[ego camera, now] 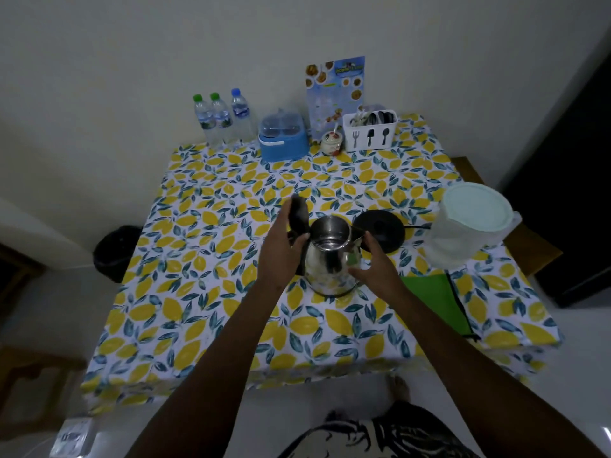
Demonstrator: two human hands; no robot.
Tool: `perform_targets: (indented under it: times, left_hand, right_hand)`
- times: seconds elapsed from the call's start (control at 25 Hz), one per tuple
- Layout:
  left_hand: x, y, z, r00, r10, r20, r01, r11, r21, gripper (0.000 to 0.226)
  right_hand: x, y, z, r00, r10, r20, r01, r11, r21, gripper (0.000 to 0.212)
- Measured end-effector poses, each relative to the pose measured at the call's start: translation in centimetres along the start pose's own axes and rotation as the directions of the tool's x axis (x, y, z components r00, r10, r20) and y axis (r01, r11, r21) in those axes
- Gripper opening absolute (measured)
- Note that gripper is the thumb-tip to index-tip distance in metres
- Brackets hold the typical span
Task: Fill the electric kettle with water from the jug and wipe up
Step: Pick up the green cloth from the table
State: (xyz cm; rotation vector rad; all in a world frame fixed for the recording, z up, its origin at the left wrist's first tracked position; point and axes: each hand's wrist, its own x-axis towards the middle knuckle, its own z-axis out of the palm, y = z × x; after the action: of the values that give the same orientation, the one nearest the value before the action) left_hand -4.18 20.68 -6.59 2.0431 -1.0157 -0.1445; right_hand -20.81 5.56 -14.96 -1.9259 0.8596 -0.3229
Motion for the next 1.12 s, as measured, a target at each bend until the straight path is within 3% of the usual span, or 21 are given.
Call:
perform_targets:
  times: [0.12,0.2,0.32,0.72,0.8,0.92,1.0,1.12]
  left_hand:
    - [1.8,0.9,2.6,0.927,0.217,0.304,-0.276,0.947,0.165,0.058]
    - [2.7,0.9,4.3,0.866,0.252,0.431,-0.398,0.870,0.290,0.044]
    - [2.6,0.3,5.8,0.897,0.205,0.392,-0.368,0.838,0.404,0.040]
    - [2.1,0.0,6.9,0.913,0.187,0.363,-0.349,0.818,0.457,0.040]
    - [0.9,0.3,8.0,0.895,0.290,0.340,-0.420,0.805,0.419,0.042]
    - [-2.4,1.2,11.5,0.867,0.365,0.340,-0.450,0.867,0.216,0.038]
    - [-4.3,1.4,14.5,0.827,0.360,0.432,-0.488,0.842,0.231,0.038]
    - [-5.4,1.3,17.0,0.819,0.313,0.481,-0.448,0.872,0.195,0.036]
  right_hand:
    - [0.0,0.1,-0.4,1.000,-0.017,0.005,0.017,1.000,0.008,0.095]
    - [0.0,0.0,-0.6,1.000,-0.009,0.021,0.009,1.000,-0.007,0.094]
    - [0.2,0.3,-0.6,0.999,-0.001,0.044,0.001,1.000,-0.019,0.096]
    - [-0.2,1.0,-1.1,0.994,-0.070,0.087,0.076,0.995,-0.058,0.091]
    - [-1.0,2.0,-1.5,0.991,-0.130,0.029,0.133,0.982,-0.136,0.085]
    - [-2.6,5.5,-2.4,0.958,-0.260,-0.122,0.198,0.906,-0.373,0.074]
    - [-3.7,8.4,-3.5,0.972,-0.183,-0.150,0.088,0.867,-0.490,0.070]
    - [-4.8,12.0,-4.9,0.989,0.058,-0.139,-0.132,0.777,-0.615,0.070]
